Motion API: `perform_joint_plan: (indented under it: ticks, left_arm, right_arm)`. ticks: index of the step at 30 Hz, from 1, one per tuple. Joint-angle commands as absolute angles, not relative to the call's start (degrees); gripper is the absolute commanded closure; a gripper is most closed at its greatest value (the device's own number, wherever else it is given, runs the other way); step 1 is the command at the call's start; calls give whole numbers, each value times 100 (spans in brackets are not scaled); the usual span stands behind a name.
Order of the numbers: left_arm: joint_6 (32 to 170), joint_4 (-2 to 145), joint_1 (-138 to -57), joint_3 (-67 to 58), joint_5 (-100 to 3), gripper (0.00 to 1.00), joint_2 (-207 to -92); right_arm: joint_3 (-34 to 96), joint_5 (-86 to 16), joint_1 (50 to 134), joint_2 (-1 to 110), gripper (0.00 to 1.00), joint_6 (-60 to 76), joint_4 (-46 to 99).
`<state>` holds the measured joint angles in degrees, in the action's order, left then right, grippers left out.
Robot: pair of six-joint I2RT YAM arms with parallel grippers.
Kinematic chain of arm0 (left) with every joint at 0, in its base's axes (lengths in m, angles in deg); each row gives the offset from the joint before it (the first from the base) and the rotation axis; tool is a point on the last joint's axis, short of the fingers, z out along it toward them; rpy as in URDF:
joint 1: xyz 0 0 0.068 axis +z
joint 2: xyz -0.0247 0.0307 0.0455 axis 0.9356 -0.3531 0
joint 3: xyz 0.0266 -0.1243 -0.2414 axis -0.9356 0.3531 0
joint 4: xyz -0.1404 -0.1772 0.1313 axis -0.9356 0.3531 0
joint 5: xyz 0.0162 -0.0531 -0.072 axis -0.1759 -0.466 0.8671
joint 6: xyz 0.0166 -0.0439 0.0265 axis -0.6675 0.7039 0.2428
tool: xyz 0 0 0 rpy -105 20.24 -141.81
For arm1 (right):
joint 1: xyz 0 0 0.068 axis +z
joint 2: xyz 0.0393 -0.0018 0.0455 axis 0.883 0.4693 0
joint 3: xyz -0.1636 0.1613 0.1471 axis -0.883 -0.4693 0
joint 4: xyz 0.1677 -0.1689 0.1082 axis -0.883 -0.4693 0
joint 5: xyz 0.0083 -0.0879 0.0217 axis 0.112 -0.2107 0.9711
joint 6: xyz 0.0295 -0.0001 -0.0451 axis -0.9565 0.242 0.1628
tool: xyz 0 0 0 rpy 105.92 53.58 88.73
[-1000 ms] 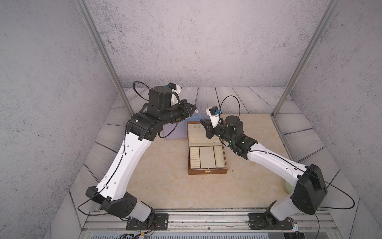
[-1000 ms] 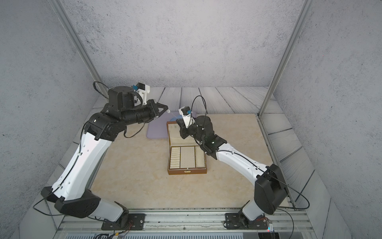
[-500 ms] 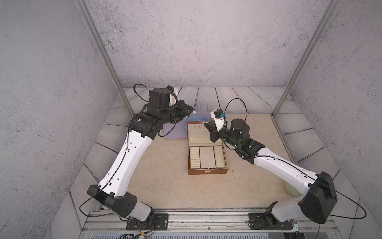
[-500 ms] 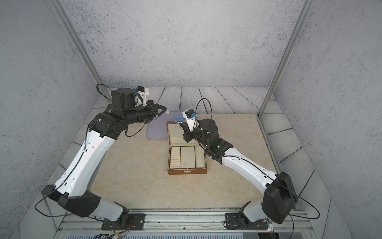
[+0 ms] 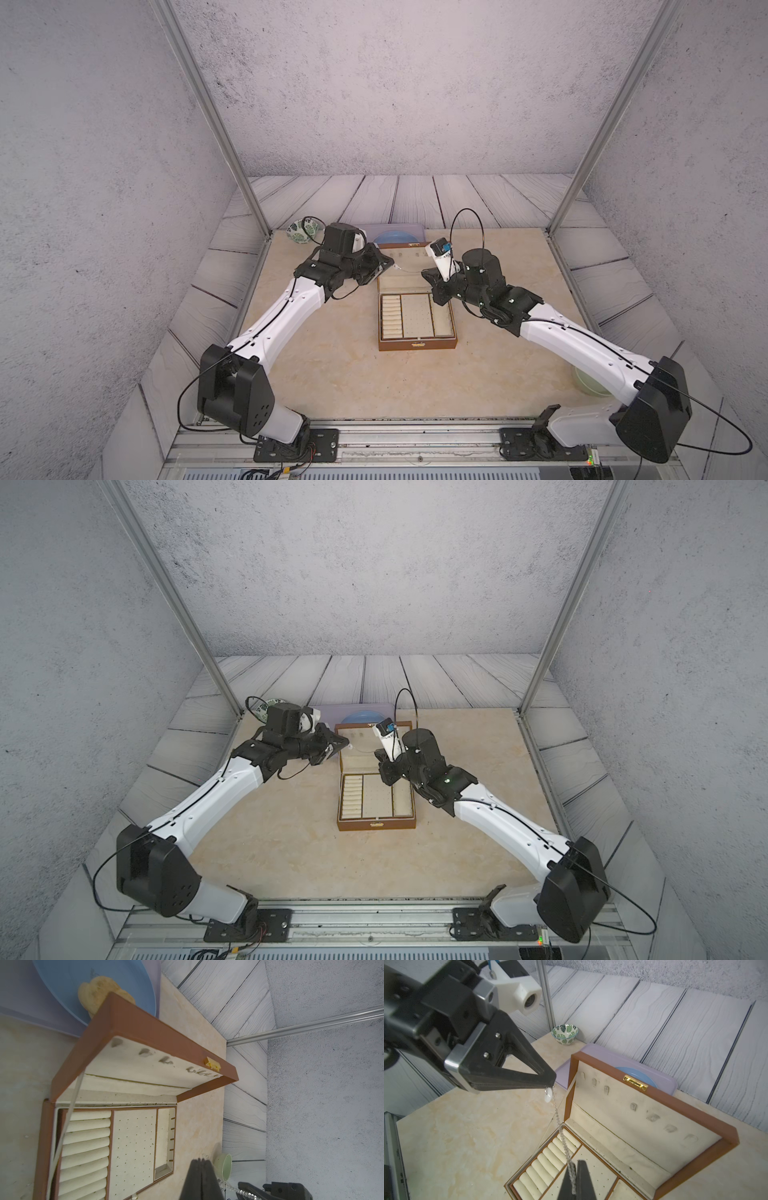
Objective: Put jewelry chain into jewelry box
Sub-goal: Pick up the necklace from the center of the board.
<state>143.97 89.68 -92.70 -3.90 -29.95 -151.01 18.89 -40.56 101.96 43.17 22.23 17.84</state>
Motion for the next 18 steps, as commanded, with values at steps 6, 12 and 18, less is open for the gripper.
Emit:
perform_joint_plan:
  ticks: [6, 12, 18]
  left_arm:
    - [14683, 7848, -9251, 237, -2666, 74, -15063]
    - [14499, 7920, -9253, 295, -2718, 66, -15110]
    - [14835, 7718, -9299, 356, -2952, 64, -15310]
  right_arm:
    - [2124, -4215, 10165, 4540, 100, 2388, 1261]
    - [2231, -4240, 10102, 4679, 100, 2488, 1245]
    - [2221, -4331, 9989, 4634, 100, 2509, 1127]
